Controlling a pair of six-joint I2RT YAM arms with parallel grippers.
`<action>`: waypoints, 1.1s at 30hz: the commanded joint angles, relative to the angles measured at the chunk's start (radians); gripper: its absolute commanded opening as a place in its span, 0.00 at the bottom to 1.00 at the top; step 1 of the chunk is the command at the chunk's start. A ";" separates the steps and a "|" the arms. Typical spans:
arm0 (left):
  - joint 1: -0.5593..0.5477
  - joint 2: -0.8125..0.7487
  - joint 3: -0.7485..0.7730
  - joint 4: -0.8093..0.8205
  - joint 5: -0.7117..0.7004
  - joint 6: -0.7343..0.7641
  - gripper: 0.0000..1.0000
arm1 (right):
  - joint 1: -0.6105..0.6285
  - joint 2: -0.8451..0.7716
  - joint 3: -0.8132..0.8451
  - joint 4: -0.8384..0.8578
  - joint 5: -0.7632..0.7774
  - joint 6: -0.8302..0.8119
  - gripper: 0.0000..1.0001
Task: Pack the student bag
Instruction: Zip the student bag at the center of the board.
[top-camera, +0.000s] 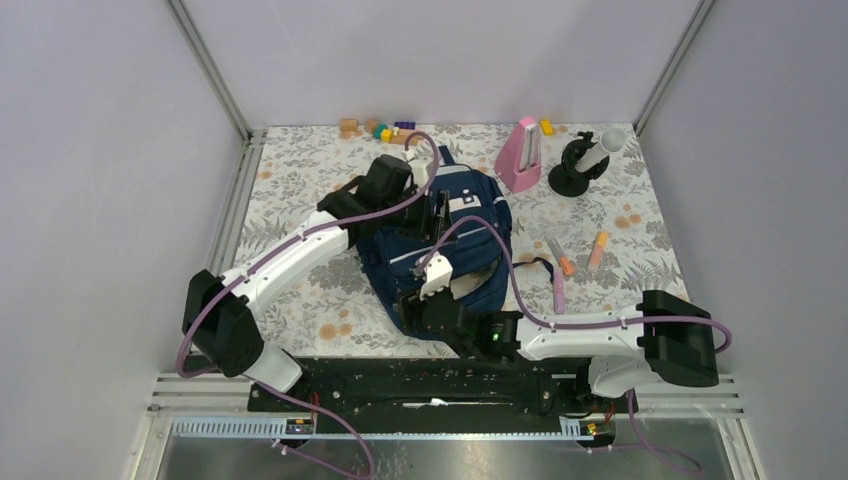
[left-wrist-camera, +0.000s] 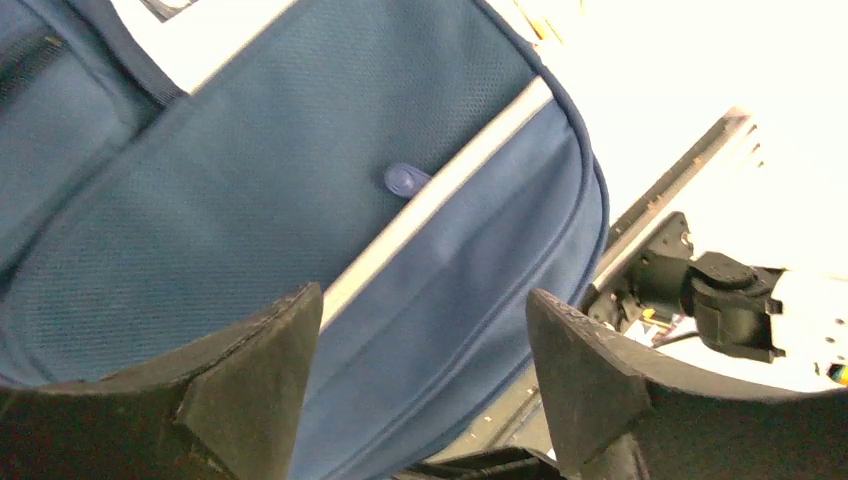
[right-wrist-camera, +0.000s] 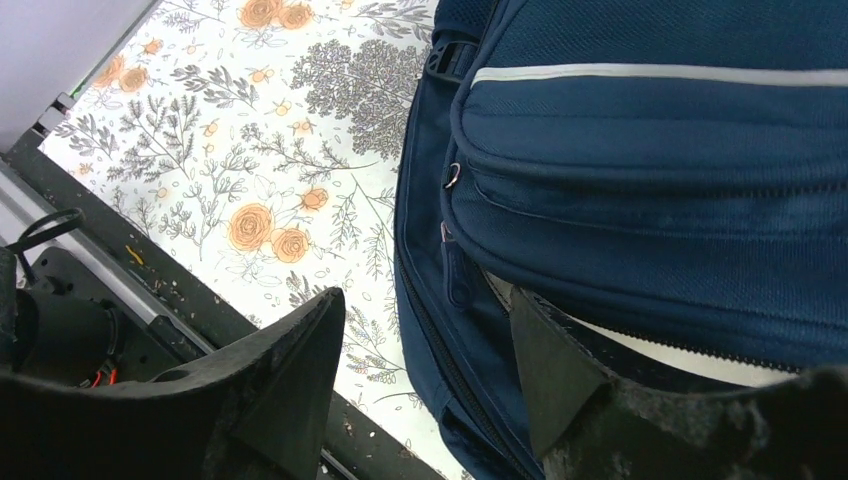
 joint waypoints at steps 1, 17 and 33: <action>0.079 -0.070 -0.040 0.081 -0.019 -0.010 0.81 | 0.008 0.038 0.089 -0.034 0.079 0.021 0.67; 0.331 -0.253 -0.117 0.074 -0.084 0.014 0.96 | 0.013 0.168 0.241 -0.261 0.037 -0.032 0.59; 0.352 -0.279 -0.127 0.084 -0.072 0.005 0.97 | 0.015 0.324 0.416 -0.440 0.188 -0.139 0.48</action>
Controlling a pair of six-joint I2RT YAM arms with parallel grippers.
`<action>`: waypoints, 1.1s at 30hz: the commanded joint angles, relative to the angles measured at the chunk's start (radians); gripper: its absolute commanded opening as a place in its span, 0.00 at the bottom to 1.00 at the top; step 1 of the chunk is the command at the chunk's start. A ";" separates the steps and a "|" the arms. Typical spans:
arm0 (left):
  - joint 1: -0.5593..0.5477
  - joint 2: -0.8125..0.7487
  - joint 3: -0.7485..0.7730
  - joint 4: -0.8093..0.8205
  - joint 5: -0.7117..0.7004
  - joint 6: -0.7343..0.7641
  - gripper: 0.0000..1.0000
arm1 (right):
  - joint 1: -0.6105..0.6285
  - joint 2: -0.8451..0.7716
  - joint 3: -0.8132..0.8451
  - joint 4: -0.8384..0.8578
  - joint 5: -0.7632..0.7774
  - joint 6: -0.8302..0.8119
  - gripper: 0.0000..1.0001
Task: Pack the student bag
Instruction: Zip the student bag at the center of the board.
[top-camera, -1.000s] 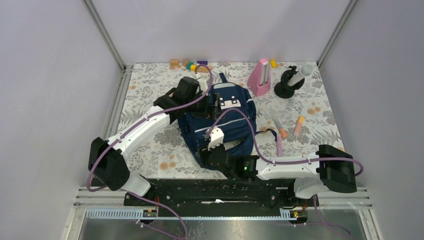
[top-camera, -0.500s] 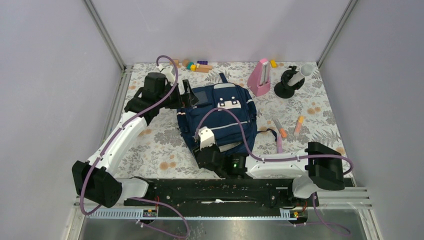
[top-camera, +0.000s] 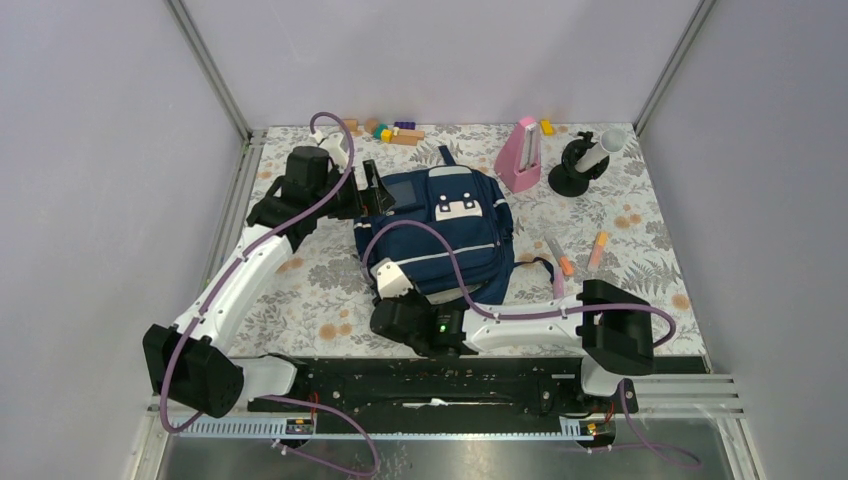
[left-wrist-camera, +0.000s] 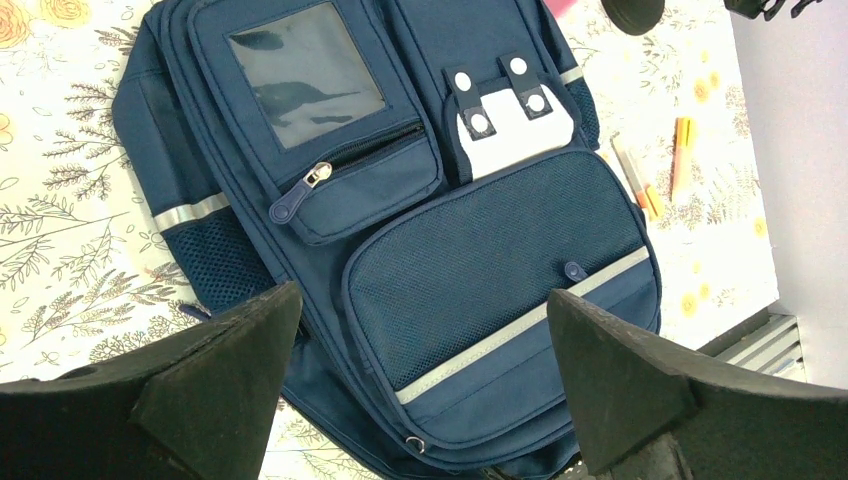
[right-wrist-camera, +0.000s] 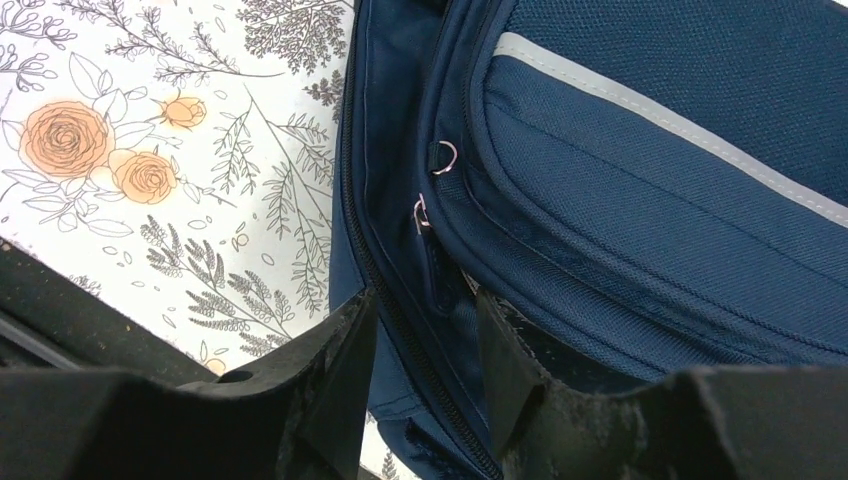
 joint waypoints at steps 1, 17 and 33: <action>0.007 -0.041 0.000 0.049 0.008 -0.003 0.97 | -0.007 0.027 0.082 -0.020 0.112 -0.018 0.47; 0.008 -0.049 -0.004 0.054 0.015 -0.002 0.98 | -0.017 0.107 0.149 -0.066 0.140 0.006 0.36; 0.007 -0.048 -0.013 0.065 0.028 -0.009 0.98 | -0.115 0.116 0.090 -0.099 0.095 0.107 0.28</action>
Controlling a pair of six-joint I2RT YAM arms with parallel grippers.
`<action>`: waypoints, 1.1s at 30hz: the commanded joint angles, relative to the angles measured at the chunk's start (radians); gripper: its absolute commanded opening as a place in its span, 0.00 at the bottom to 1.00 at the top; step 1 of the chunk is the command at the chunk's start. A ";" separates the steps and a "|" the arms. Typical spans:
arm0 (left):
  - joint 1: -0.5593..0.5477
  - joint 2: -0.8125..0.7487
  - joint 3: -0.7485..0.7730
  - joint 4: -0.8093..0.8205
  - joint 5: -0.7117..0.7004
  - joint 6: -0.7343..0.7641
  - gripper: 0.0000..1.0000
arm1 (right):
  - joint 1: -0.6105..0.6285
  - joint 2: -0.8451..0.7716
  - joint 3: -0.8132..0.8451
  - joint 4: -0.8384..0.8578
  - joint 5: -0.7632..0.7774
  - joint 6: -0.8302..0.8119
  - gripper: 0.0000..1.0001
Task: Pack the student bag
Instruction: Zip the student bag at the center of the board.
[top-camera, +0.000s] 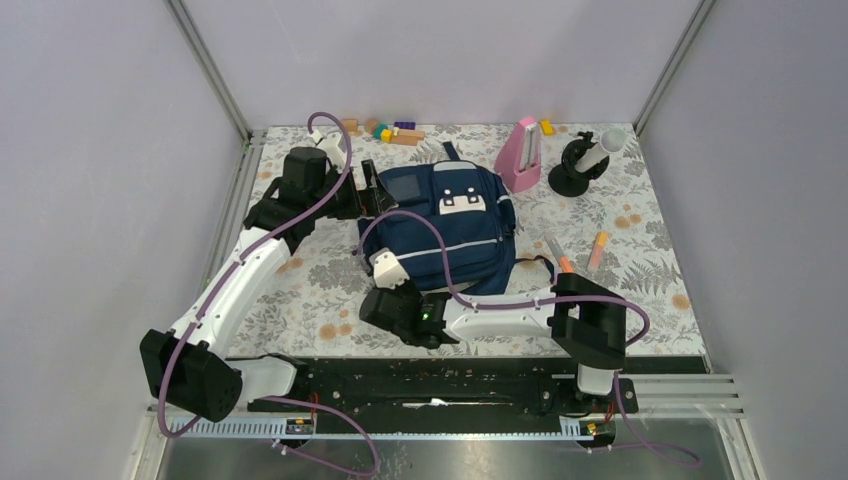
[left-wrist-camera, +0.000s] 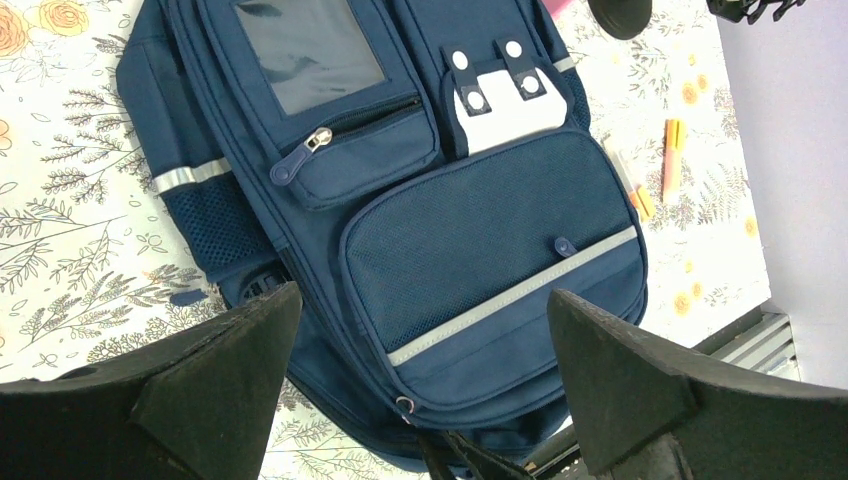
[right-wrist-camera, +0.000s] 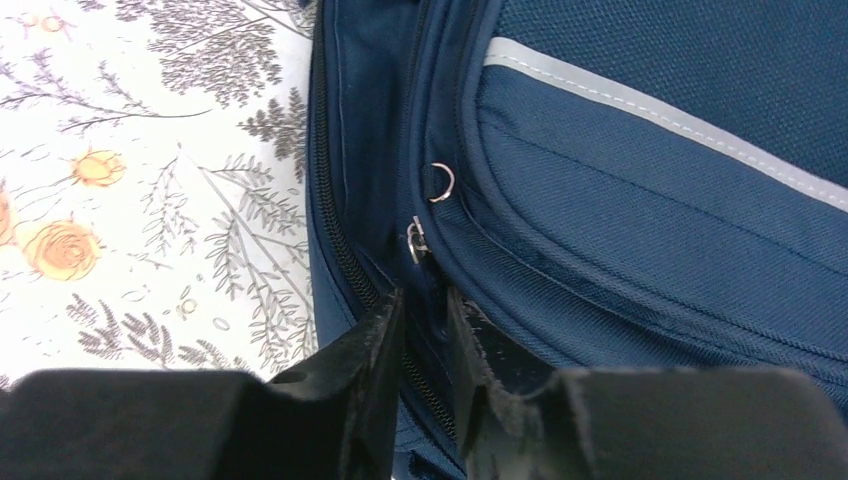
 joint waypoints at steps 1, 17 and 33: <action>0.006 -0.026 -0.009 0.064 0.024 -0.009 0.98 | -0.083 -0.028 -0.043 -0.008 0.004 0.067 0.26; 0.006 -0.013 -0.069 0.116 0.054 -0.072 0.98 | -0.134 -0.214 -0.149 0.126 -0.067 0.103 0.00; 0.006 -0.051 -0.508 0.551 0.126 -0.421 0.94 | -0.191 -0.269 -0.272 0.286 -0.179 0.106 0.00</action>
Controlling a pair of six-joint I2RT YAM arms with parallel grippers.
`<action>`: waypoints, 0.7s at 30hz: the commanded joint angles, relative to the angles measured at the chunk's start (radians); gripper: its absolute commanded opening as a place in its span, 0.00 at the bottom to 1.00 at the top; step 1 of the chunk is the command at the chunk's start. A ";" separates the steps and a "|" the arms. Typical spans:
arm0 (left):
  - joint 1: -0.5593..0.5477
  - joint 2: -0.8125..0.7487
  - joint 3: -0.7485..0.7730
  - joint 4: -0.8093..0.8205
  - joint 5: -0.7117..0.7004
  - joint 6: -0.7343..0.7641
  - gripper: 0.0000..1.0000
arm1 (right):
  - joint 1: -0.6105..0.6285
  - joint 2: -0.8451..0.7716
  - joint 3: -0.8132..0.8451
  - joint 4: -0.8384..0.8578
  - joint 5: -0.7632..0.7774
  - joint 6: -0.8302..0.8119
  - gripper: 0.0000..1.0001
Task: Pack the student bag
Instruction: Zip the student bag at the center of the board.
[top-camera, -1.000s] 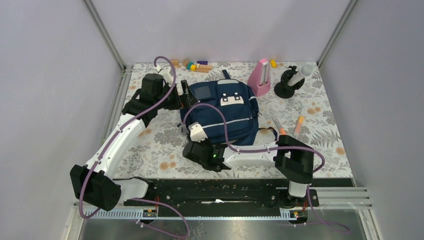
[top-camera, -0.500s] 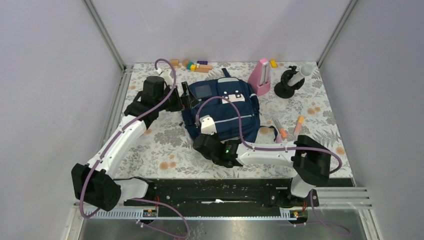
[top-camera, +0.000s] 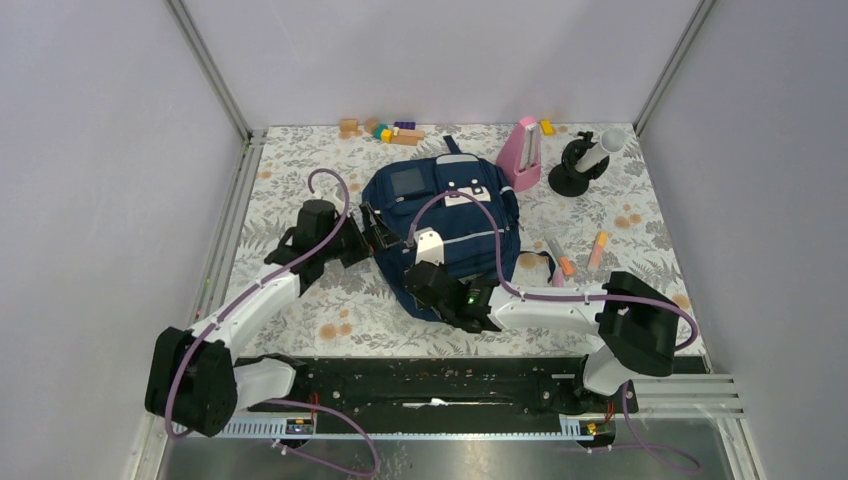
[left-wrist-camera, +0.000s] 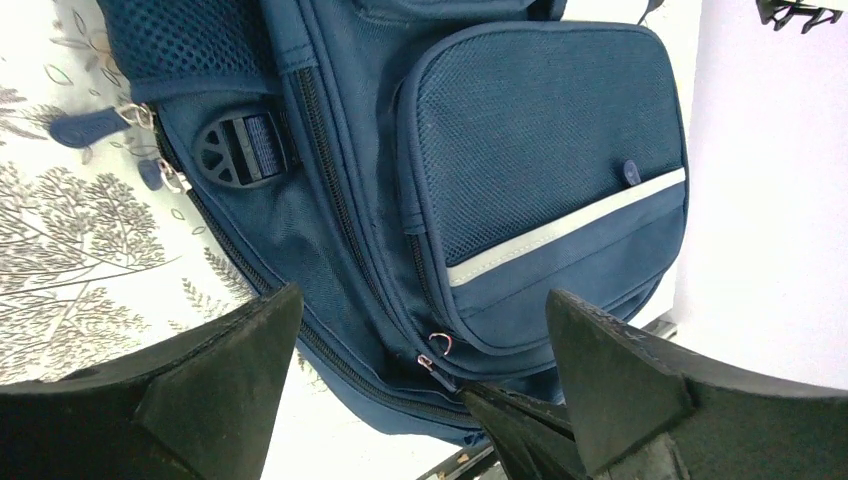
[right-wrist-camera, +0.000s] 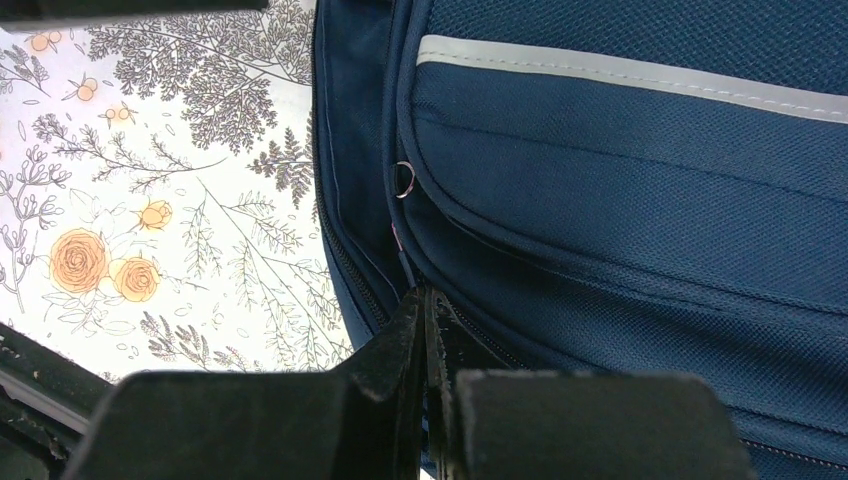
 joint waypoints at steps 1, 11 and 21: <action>0.004 0.037 -0.055 0.236 0.074 -0.121 0.94 | -0.026 -0.033 -0.016 0.068 0.064 0.001 0.00; -0.020 0.193 -0.132 0.438 0.126 -0.222 0.94 | -0.026 -0.035 -0.018 0.089 0.072 0.002 0.00; -0.074 0.270 -0.122 0.529 0.121 -0.277 0.50 | -0.025 -0.041 -0.024 0.091 0.089 -0.009 0.00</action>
